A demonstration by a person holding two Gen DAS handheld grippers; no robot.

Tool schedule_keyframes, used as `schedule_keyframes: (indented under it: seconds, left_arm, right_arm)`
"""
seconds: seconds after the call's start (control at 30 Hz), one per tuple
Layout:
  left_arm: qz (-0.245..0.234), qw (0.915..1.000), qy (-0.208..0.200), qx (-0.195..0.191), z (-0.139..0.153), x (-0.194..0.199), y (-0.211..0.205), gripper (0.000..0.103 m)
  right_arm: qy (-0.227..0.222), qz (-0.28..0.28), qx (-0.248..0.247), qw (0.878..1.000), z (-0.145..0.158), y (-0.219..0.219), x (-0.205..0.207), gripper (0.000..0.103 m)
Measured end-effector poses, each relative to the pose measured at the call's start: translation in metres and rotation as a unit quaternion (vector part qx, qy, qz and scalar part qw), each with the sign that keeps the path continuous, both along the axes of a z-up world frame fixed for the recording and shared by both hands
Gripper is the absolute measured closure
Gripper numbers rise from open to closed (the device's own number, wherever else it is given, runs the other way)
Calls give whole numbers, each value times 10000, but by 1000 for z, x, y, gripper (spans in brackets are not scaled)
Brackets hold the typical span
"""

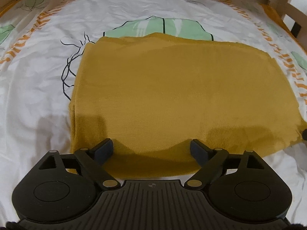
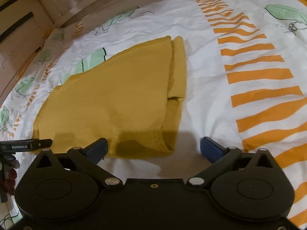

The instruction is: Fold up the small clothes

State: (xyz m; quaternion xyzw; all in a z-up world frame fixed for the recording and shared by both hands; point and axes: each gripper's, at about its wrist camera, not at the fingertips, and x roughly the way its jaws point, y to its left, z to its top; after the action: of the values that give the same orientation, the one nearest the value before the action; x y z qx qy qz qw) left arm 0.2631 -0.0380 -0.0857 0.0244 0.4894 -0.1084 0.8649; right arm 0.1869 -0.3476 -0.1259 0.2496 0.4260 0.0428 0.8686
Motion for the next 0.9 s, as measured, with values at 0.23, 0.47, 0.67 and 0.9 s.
schedule_keyframes:
  seconds: [0.23, 0.47, 0.67, 0.9]
  left_arm:
    - [-56, 9999, 41, 88, 2, 4, -5, 14]
    - [54, 9992, -124, -387, 32, 12, 0, 23]
    - [309, 9979, -301, -487, 63, 40, -19, 23]
    - [698, 9936, 50, -891, 57, 84, -46, 23]
  right_arm:
    - [29, -285, 467, 9985, -3, -10, 1, 0]
    - [227, -73, 355, 9991, -2, -7, 10, 0]
    - [327, 109, 420, 9985, -1, -11, 12, 0]
    - [448, -298, 1393, 9888, -7, -36, 12, 0]
